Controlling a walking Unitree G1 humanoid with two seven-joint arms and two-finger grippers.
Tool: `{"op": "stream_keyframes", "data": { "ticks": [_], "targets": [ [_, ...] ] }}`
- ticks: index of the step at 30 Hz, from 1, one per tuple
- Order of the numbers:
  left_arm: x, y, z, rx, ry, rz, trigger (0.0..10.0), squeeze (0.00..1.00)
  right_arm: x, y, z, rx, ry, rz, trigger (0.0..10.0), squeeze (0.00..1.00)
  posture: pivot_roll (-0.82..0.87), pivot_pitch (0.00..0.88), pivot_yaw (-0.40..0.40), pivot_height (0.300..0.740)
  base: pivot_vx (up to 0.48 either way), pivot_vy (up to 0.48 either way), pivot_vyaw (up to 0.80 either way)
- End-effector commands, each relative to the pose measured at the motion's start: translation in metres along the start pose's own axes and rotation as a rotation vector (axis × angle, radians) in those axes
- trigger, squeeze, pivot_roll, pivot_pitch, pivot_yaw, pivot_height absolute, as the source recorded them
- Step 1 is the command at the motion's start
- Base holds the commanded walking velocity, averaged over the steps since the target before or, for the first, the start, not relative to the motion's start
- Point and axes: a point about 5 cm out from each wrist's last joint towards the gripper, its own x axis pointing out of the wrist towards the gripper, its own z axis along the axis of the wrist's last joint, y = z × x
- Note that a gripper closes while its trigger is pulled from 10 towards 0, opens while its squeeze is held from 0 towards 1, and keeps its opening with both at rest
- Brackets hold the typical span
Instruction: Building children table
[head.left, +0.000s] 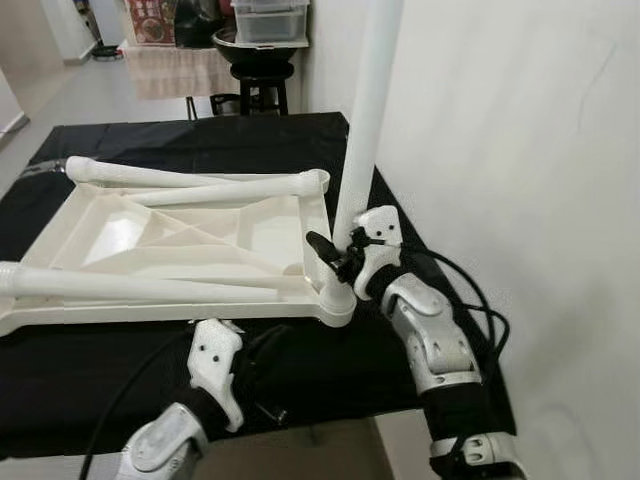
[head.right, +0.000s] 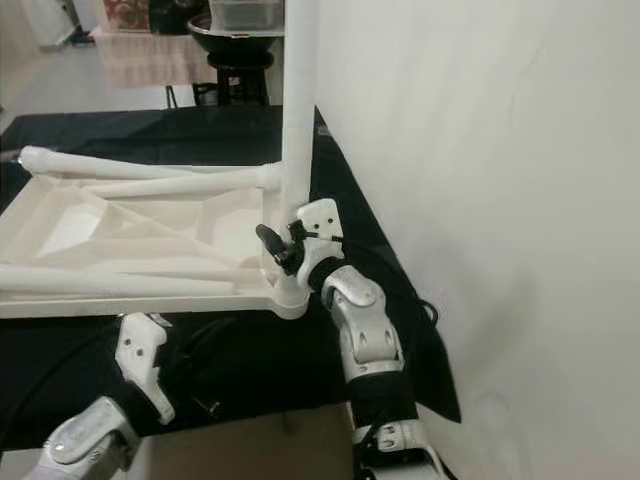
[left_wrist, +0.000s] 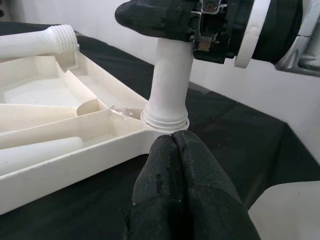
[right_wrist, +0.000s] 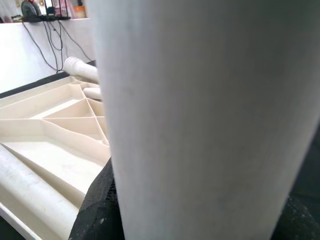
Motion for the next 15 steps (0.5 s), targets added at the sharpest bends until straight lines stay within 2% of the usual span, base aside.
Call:
{"op": "stream_keyframes", "data": {
  "ticks": [1,4,5,6,7,10,11,12,13,15],
  "targets": [
    [0.000,0.001,0.000,-0.006,0.007,0.002,10.0,0.00,-0.001,-0.002,-0.029,0.052,0.145,0.004,0.0,0.00,0.03,0.060,-0.058,0.740,0.000,0.000,0.00],
    [0.000,0.002,0.000,-0.003,0.004,0.015,10.0,0.00,0.000,0.003,-0.027,0.054,0.140,0.055,0.0,0.00,0.04,0.058,-0.057,0.740,0.000,0.000,0.00],
    [0.000,0.002,0.000,-0.001,0.006,0.012,10.0,0.00,0.001,0.004,-0.025,0.019,0.147,0.093,6.2,0.00,0.03,0.057,-0.051,0.740,0.000,0.000,0.00],
    [0.000,0.002,0.000,-0.001,0.007,0.009,10.0,0.00,0.000,0.007,-0.021,-0.008,0.148,0.116,10.0,0.00,0.03,0.057,-0.051,0.740,0.000,0.000,0.00],
    [0.000,0.002,0.000,0.000,0.008,0.008,10.0,0.00,-0.001,0.008,-0.019,-0.027,0.149,0.127,10.0,0.00,0.03,0.057,-0.051,0.740,0.000,0.000,0.00],
    [0.001,0.002,0.000,-0.001,0.008,0.005,10.0,0.00,-0.002,0.007,-0.008,-0.002,0.102,0.180,10.0,0.00,0.03,0.057,-0.051,0.740,0.000,0.000,0.00],
    [0.001,0.002,0.000,-0.002,0.007,0.005,10.0,0.00,-0.001,0.004,-0.004,-0.009,0.093,0.236,10.0,1.00,0.03,0.055,-0.054,0.740,0.000,0.000,0.00],
    [0.001,0.002,0.000,-0.002,0.007,0.005,10.0,0.00,-0.001,0.004,-0.004,-0.009,0.093,0.236,10.0,1.00,0.03,0.055,-0.054,0.740,0.000,0.000,0.00],
    [0.002,0.001,0.000,-0.002,0.006,0.005,10.0,0.00,-0.002,-0.003,0.003,-0.052,0.080,0.374,10.0,1.00,0.03,0.052,-0.059,0.740,0.000,0.000,0.00],
    [0.003,0.001,0.000,-0.002,0.005,0.007,10.0,0.00,-0.003,-0.006,0.007,-0.083,0.075,0.460,10.0,1.00,0.03,0.052,-0.059,0.740,0.000,0.000,0.00]
  ]
}}
